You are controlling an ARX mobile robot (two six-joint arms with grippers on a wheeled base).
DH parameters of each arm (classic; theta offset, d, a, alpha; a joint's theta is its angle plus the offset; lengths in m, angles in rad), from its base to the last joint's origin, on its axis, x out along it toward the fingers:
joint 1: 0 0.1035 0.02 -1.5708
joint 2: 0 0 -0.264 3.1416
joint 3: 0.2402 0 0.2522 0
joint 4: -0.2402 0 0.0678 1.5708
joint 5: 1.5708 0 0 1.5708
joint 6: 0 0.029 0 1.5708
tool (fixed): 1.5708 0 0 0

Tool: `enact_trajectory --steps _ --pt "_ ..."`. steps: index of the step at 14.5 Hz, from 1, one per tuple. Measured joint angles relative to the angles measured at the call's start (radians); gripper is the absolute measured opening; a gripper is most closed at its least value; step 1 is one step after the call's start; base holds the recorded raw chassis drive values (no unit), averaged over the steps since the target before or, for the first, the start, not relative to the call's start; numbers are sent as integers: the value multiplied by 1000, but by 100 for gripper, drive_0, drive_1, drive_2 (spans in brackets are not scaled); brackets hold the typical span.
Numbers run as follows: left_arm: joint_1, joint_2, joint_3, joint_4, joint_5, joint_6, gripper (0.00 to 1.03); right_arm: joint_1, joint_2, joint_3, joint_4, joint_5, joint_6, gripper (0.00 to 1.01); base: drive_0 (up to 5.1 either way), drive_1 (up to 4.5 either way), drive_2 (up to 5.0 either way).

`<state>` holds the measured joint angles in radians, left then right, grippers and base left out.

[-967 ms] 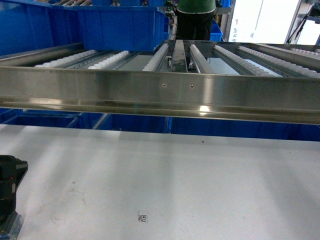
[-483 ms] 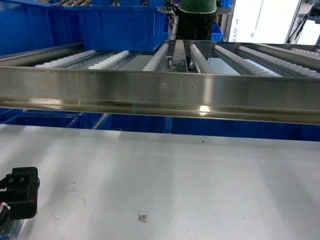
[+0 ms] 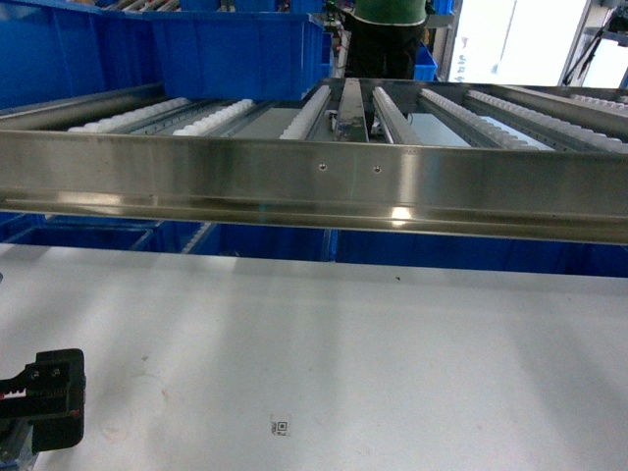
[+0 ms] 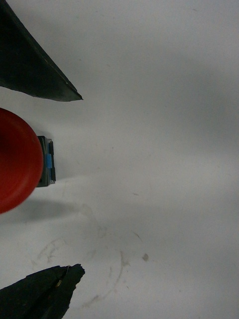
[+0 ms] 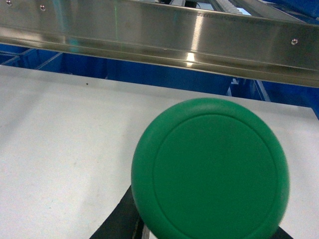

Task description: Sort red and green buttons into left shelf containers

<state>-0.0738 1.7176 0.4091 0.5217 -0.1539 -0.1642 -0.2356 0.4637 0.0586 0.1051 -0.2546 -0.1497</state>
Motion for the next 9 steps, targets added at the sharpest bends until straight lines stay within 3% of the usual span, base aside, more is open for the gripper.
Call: enact_trajectory --steps 4,9 --pt "7 55 0 3 61 -55 97 0 0 0 0 0 0 26 0 0 0" --pt "8 61 -2 6 42 -77 47 0 0 0 0 0 0 26 0 0 0"
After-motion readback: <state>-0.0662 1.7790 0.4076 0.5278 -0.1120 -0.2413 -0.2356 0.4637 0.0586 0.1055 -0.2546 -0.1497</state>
